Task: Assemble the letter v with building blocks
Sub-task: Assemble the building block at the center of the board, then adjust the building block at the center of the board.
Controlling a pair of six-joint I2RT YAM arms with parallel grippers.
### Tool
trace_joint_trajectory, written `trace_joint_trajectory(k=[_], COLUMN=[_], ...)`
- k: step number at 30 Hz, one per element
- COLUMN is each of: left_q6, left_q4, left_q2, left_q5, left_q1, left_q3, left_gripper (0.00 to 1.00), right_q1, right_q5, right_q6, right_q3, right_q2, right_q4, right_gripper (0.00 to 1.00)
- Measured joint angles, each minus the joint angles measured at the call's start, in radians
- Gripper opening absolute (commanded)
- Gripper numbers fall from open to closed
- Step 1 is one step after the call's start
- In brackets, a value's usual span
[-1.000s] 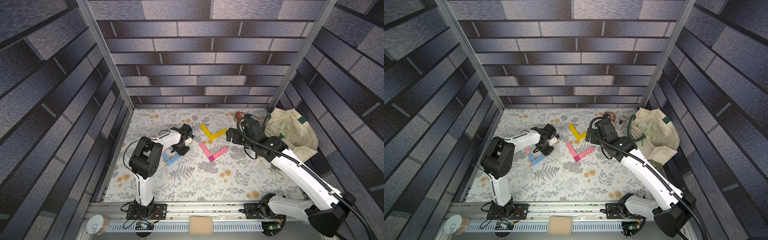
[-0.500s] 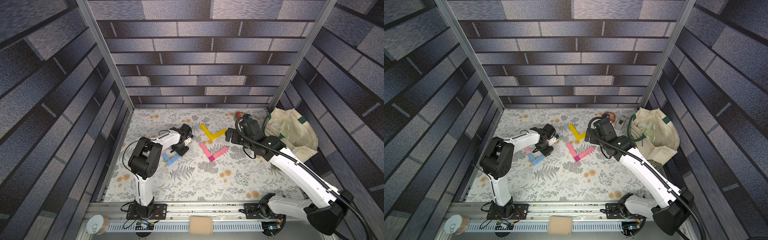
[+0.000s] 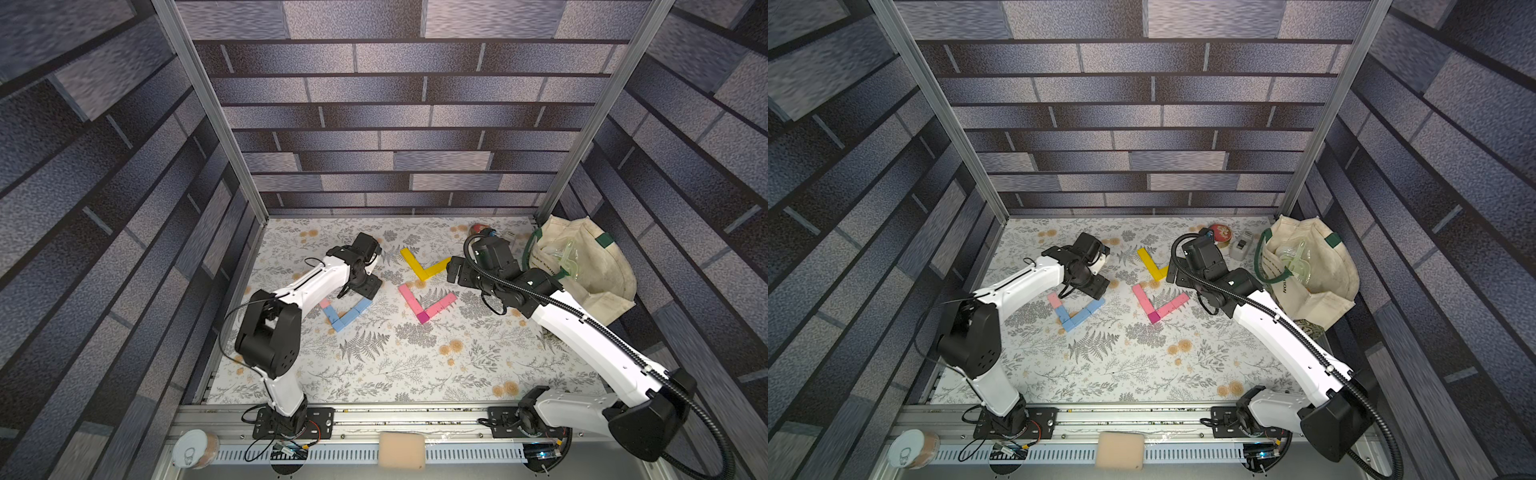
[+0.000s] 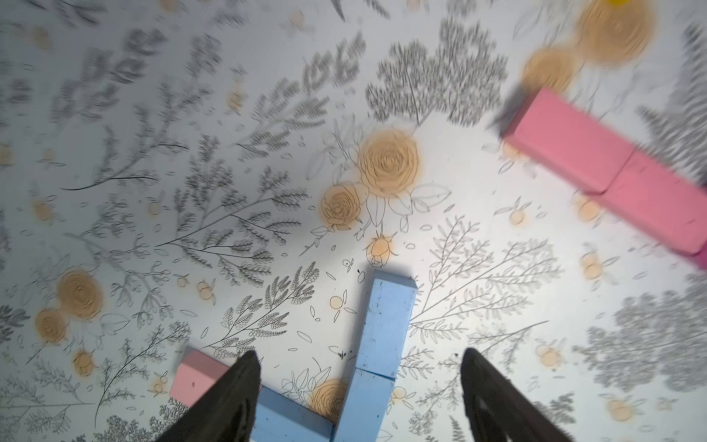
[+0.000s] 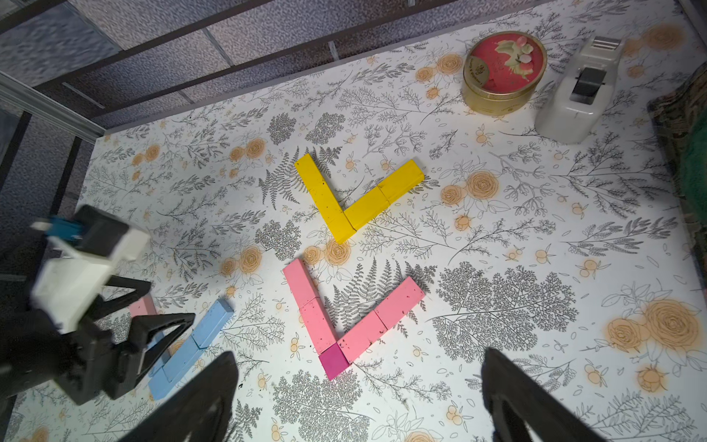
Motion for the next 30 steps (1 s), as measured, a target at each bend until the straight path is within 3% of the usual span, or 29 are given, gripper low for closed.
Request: trace_joint_trajectory(k=[7,12,22,30], left_q6=[-0.423,-0.743,-1.11,-1.21], left_q4=[0.202,0.297,0.351,0.483], left_q2=[-0.508,-0.718,-0.785,-0.684], left_q5=[0.048,0.085,0.103,0.144], left_q1=[0.085,0.077,0.043,0.062], left_q3=[-0.452,-0.758,-0.893,-0.955], left_gripper=[1.0,1.0,1.0,1.0], right_q1=[0.0,0.0,0.0,0.0], right_q5=[-0.013,-0.03,-0.037,-0.037], right_q6=[0.0,0.001,0.018,0.023], right_q3=[0.0,0.0,-0.032,-0.051], right_q2=[0.015,0.027,0.029,0.018], right_q4=[0.017,0.033,0.056,0.058], right_gripper=[1.0,1.0,1.0,1.0])
